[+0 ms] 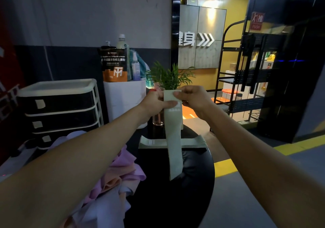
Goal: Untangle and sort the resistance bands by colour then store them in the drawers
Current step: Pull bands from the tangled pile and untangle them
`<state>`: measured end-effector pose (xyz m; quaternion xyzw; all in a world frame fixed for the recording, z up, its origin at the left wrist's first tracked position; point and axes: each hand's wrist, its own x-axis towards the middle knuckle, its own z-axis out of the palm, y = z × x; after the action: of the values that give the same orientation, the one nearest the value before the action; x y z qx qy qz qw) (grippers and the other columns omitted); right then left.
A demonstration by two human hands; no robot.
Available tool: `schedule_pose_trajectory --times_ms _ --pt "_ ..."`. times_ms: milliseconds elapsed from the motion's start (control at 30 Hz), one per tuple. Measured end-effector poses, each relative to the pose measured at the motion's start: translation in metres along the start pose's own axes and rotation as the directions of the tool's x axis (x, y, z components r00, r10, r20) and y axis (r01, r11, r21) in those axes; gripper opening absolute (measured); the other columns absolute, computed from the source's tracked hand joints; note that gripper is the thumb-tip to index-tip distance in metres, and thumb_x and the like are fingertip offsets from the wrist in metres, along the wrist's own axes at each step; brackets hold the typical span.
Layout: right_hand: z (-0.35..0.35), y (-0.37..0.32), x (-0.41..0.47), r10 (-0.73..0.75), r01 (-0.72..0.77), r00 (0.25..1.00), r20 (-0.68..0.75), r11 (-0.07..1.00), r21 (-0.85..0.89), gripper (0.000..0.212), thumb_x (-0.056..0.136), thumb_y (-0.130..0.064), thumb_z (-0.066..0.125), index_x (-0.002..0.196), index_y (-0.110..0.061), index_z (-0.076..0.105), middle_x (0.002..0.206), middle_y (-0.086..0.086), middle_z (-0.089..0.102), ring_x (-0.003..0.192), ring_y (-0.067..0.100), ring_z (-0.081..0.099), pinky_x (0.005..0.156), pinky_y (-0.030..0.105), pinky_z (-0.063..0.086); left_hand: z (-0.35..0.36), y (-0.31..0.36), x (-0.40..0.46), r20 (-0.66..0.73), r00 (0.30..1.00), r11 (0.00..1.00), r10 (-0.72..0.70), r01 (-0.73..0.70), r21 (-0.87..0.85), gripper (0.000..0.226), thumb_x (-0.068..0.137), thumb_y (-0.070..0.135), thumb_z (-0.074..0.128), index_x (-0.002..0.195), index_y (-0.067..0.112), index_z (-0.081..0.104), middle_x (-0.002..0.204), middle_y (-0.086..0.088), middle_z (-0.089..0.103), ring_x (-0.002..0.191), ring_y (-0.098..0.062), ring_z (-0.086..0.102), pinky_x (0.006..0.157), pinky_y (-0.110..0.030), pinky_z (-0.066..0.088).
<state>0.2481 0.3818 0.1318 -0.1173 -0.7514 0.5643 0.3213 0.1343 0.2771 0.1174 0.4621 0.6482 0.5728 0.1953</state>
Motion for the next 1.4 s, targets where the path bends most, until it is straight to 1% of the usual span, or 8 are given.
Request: schedule_pose_trajectory --times_ms 133,267,467,567,700,867,1100,1400 --pt "0.007 0.012 -0.003 0.062 -0.060 0.993 0.098 0.998 -0.018 0.017 0.089 -0.019 0.062 0.100 -0.007 0.062 0.092 0.007 0.065 0.086 0.020 0.061 0.082 0.034 0.052 -0.013 0.013 -0.003 -0.147 0.989 0.985 -0.002 -0.024 -0.170 0.021 0.082 0.010 0.068 0.102 0.013 0.064 0.094 -0.001 0.068 0.082 -0.015 0.065 0.072 -0.027 0.054" --pt "0.020 0.031 -0.007 0.114 -0.041 0.969 0.218 0.948 -0.317 0.010 0.079 -0.008 0.072 0.086 -0.009 0.065 0.084 0.003 0.066 0.077 0.014 0.060 0.073 0.025 0.048 -0.027 0.024 -0.008 -0.268 0.963 0.964 -0.016 -0.056 -0.259 0.011 0.086 0.008 0.063 0.095 0.013 0.063 0.085 0.004 0.065 0.067 -0.006 0.062 0.055 -0.016 0.052" --pt "0.029 0.057 -0.005 0.101 -0.013 0.977 0.188 0.908 -0.419 0.028 0.089 -0.016 0.062 0.087 0.012 0.056 0.083 0.027 0.055 0.077 0.016 0.047 0.069 0.029 0.035 -0.049 0.002 -0.018 -0.434 0.897 0.925 -0.084 -0.092 -0.369 0.029 0.086 0.006 0.064 0.115 0.008 0.061 0.087 0.008 0.064 0.073 -0.002 0.060 0.053 -0.009 0.048" --pt "0.020 0.058 -0.006 0.096 0.038 0.959 0.266 0.889 -0.457 0.022 0.089 -0.015 0.063 0.076 -0.002 0.050 0.062 0.006 0.038 0.060 0.010 0.036 0.058 0.023 0.031 -0.057 -0.012 -0.017 -0.515 0.846 0.912 -0.141 -0.091 -0.401 0.030 0.085 0.005 0.065 0.115 0.007 0.061 0.083 0.007 0.063 0.071 -0.003 0.057 0.050 -0.009 0.046" --pt "0.001 0.073 -0.007 0.184 0.065 0.913 0.363 0.814 -0.578 0.028 0.081 0.004 0.066 0.063 -0.014 0.054 0.063 -0.003 0.046 0.055 0.003 0.042 0.051 0.008 0.033 -0.066 -0.032 -0.012 -0.574 0.789 0.880 -0.220 -0.092 -0.465 0.028 0.085 0.004 0.065 0.113 0.007 0.061 0.085 0.004 0.063 0.070 -0.005 0.059 0.050 -0.009 0.048" --pt "-0.009 0.106 0.001 0.187 0.117 0.928 0.323 0.677 -0.726 0.020 0.088 0.001 0.051 0.070 -0.008 0.045 0.072 0.007 0.040 0.067 0.017 0.035 0.055 0.025 0.024 -0.061 -0.063 0.002 -0.589 0.758 0.876 -0.279 -0.051 -0.480 0.019 0.084 0.007 0.067 0.101 0.013 0.062 0.083 0.006 0.062 0.073 -0.005 0.058 0.052 -0.012 0.050" --pt "-0.028 0.141 0.014 0.323 -0.001 0.913 0.247 0.609 -0.793 0.024 0.092 -0.013 0.050 0.069 -0.006 0.053 0.063 -0.001 0.042 0.055 0.006 0.034 0.046 0.008 0.032 -0.050 -0.103 0.020 -0.613 0.707 0.890 -0.354 0.053 -0.452 0.018 0.081 0.006 0.069 0.074 0.018 0.057 0.075 0.004 0.059 0.065 -0.006 0.054 0.056 -0.014 0.050" --pt "-0.048 0.185 0.038 0.400 -0.342 0.916 -0.028 0.743 -0.575 0.019 0.093 -0.010 0.048 0.088 0.001 0.062 0.077 0.014 0.052 0.064 0.024 0.046 0.051 0.030 0.039 -0.045 -0.159 0.046 -0.583 0.653 0.875 -0.483 0.331 -0.355 0.009 0.092 0.011 0.057 0.100 0.012 0.056 0.105 -0.009 0.058 0.080 -0.017 0.057 0.049 -0.021 0.050"
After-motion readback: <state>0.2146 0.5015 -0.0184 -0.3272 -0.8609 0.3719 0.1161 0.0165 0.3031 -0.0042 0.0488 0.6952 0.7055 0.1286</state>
